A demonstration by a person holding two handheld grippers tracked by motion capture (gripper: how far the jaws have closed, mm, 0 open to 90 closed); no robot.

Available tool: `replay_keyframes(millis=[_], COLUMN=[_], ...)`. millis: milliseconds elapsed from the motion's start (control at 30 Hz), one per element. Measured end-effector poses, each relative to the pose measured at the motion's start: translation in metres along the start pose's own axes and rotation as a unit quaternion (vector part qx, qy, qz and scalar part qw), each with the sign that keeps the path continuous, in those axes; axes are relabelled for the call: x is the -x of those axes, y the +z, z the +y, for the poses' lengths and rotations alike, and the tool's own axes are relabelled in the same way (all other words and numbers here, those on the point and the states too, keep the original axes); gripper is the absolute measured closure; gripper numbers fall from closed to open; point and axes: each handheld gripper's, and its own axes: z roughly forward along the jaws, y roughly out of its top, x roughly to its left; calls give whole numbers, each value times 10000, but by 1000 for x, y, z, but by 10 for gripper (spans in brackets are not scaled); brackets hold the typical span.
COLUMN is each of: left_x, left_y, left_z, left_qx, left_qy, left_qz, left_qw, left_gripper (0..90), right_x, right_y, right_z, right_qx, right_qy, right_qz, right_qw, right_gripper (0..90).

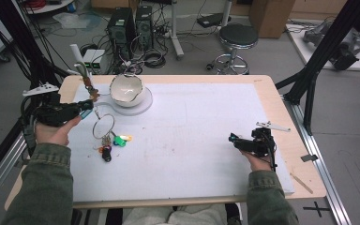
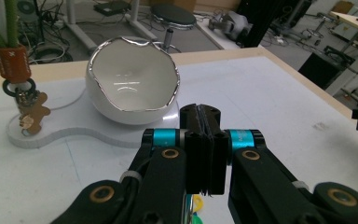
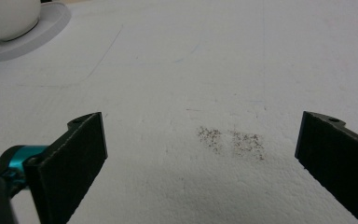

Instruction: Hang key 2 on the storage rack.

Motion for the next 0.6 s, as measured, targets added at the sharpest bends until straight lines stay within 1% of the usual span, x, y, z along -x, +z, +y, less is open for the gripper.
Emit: replay_keyframes(millis=[133,200,300,600], left_x=[-1,-3,-4,-12], left_y=[-6,-10,-13,-23], left_z=[6,9,14,31], left_qx=[117,213,307,526], left_qy=[-50,-143,-159,-276], left_qz=[110,121,200,467], left_qw=[9999,9996,9992,9971], left_gripper=[885,885,886,886], right_x=[0,0,0,0], right_y=[0,0,0,0], right_z=[0,0,0,0], right_qx=[-3,-4,-2,-13], right_qy=[0,-25,-29,-11], right_qz=[-1,7,3,6], right_qw=[10000,10000,10000,10000], right_gripper=[10,10,10,10])
